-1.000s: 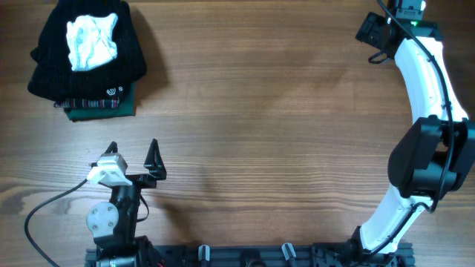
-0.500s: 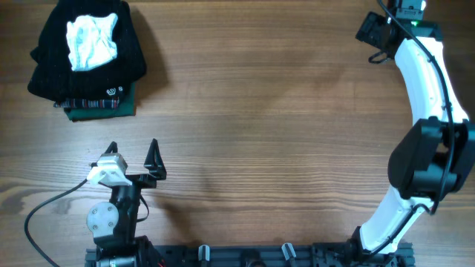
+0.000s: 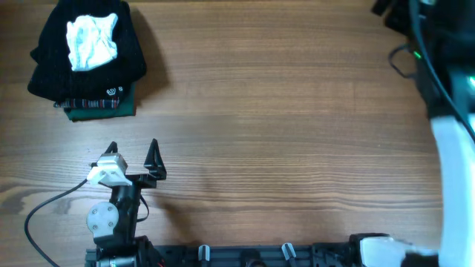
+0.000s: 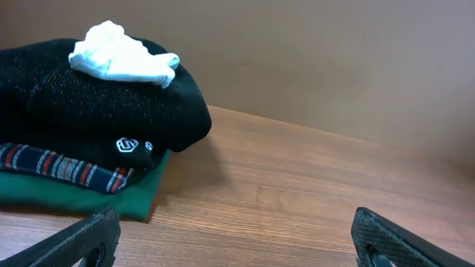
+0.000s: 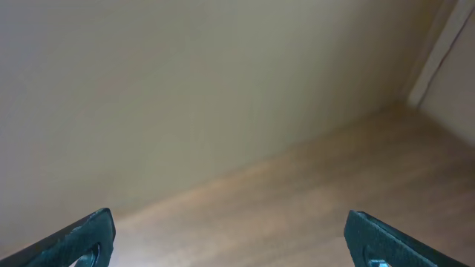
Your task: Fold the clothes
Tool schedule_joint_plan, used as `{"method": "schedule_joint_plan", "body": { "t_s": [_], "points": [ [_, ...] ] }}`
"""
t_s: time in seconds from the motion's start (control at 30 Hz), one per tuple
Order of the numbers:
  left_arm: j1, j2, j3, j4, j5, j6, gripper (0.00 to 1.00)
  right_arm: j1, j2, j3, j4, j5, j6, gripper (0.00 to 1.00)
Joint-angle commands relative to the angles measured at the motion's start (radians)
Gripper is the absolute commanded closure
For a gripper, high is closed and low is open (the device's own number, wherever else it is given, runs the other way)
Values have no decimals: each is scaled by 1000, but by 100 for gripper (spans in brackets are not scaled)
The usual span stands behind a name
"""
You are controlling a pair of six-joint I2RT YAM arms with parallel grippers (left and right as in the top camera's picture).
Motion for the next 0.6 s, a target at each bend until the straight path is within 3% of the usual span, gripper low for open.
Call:
{"method": "schedule_joint_plan", "body": {
  "t_s": [0.0,0.17,0.33,0.57],
  "points": [
    [9,-11,-9,0,-16,-10,0,-4,-173,-172,101,-19,3,0],
    [9,-11,-9,0,-16,-10,0,-5,-423,-543,381,-33,-10,0],
    [9,-11,-9,0,-16,-10,0,-34,-653,-935,666,-222,-217,0],
    [9,-11,-9,0,-16,-10,0,-108,-934,-1389,907,-286,-173,0]
  ]
}}
